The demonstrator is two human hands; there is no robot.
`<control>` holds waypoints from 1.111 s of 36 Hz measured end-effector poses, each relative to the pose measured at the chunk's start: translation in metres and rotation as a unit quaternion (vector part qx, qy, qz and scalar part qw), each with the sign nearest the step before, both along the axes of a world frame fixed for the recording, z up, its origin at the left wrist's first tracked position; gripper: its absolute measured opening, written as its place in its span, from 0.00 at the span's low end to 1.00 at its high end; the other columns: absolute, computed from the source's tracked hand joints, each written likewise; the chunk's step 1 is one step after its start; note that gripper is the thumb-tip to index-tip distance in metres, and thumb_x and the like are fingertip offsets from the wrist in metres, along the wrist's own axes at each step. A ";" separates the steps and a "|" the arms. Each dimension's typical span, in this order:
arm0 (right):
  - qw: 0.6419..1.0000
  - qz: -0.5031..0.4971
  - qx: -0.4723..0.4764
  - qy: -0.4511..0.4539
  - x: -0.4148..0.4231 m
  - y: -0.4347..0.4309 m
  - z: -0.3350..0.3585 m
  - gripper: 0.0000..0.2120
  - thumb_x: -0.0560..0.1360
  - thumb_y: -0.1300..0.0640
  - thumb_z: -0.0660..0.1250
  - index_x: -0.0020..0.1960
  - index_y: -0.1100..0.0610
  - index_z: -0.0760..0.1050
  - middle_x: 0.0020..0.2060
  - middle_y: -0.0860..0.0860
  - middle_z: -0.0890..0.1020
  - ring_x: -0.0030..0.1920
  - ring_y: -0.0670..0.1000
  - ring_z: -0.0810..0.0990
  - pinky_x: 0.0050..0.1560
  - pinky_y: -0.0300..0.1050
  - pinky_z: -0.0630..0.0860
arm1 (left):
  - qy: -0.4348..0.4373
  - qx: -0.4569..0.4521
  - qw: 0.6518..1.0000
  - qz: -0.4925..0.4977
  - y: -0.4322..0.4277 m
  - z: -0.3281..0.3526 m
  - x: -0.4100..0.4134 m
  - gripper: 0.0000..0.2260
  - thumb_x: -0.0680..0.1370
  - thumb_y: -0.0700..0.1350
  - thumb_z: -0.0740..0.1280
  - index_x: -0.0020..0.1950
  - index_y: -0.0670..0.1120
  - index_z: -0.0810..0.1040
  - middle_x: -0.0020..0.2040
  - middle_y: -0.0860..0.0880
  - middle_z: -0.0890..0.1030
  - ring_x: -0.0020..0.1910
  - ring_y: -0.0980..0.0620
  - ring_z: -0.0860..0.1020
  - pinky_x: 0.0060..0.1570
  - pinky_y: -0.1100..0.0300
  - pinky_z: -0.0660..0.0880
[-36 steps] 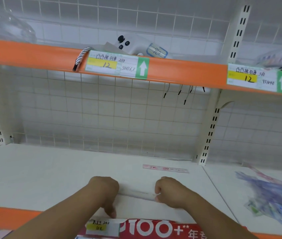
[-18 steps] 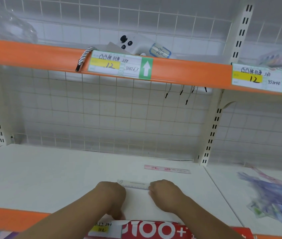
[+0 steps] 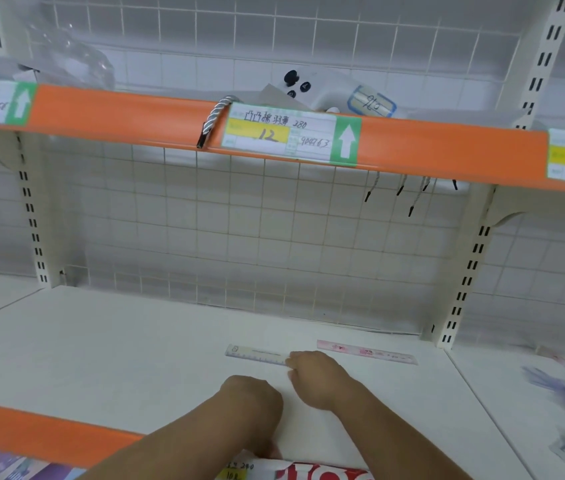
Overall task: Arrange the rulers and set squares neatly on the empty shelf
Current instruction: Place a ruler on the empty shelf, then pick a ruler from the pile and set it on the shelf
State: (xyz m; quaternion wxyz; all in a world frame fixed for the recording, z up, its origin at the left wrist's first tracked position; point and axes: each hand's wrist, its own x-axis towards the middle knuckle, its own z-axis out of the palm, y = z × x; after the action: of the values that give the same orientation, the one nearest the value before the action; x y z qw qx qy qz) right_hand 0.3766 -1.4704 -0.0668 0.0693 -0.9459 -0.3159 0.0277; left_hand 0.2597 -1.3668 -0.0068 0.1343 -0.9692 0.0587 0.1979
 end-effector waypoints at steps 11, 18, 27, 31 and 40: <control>1.000 -0.008 -0.005 0.015 0.013 0.016 0.001 0.15 0.80 0.55 0.52 0.61 0.57 0.73 0.59 0.53 0.77 0.57 0.55 0.75 0.60 0.49 0.73 | -0.005 0.014 1.000 -0.010 -0.002 -0.001 0.000 0.17 0.79 0.51 0.63 0.60 0.39 0.74 0.58 0.42 0.78 0.58 0.43 0.77 0.46 0.55 0.67; 0.999 -0.009 -0.011 0.033 0.009 0.014 0.006 0.18 0.81 0.54 0.53 0.69 0.57 0.68 0.69 0.52 0.69 0.68 0.55 0.69 0.67 0.49 0.67 | -0.001 0.014 1.000 -0.019 0.000 -0.003 0.000 0.21 0.79 0.55 0.63 0.61 0.39 0.74 0.58 0.42 0.78 0.58 0.42 0.77 0.50 0.54 0.70; 1.000 -0.020 -0.003 0.004 -0.022 -0.004 0.015 0.19 0.81 0.50 0.56 0.68 0.56 0.70 0.66 0.54 0.69 0.65 0.54 0.68 0.64 0.49 0.69 | -0.007 0.008 1.000 -0.007 0.004 -0.002 0.005 0.23 0.77 0.58 0.65 0.62 0.41 0.73 0.58 0.44 0.78 0.57 0.44 0.77 0.50 0.55 0.70; 0.998 -0.039 -0.024 -0.050 -0.037 -0.012 0.019 0.17 0.81 0.49 0.55 0.56 0.59 0.76 0.50 0.54 0.74 0.50 0.54 0.74 0.53 0.49 0.72 | -0.005 -0.005 1.000 0.019 0.006 0.001 0.007 0.28 0.76 0.65 0.60 0.59 0.41 0.76 0.51 0.45 0.78 0.56 0.46 0.78 0.49 0.56 0.70; 0.993 -0.088 -0.033 -0.068 -0.065 -0.034 0.027 0.16 0.81 0.47 0.53 0.42 0.57 0.68 0.30 0.47 0.64 0.40 0.52 0.70 0.42 0.43 0.65 | -0.123 -0.014 0.992 0.010 -0.004 -0.005 0.007 0.17 0.83 0.52 0.55 0.64 0.43 0.73 0.61 0.45 0.77 0.59 0.47 0.77 0.54 0.56 0.73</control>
State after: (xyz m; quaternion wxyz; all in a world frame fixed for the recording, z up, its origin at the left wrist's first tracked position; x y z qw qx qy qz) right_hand 0.3119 -1.5048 -0.0402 0.0187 -0.9715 -0.2339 -0.0328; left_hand 0.2663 -1.3703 -0.0121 0.1250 -0.9885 0.0344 0.0781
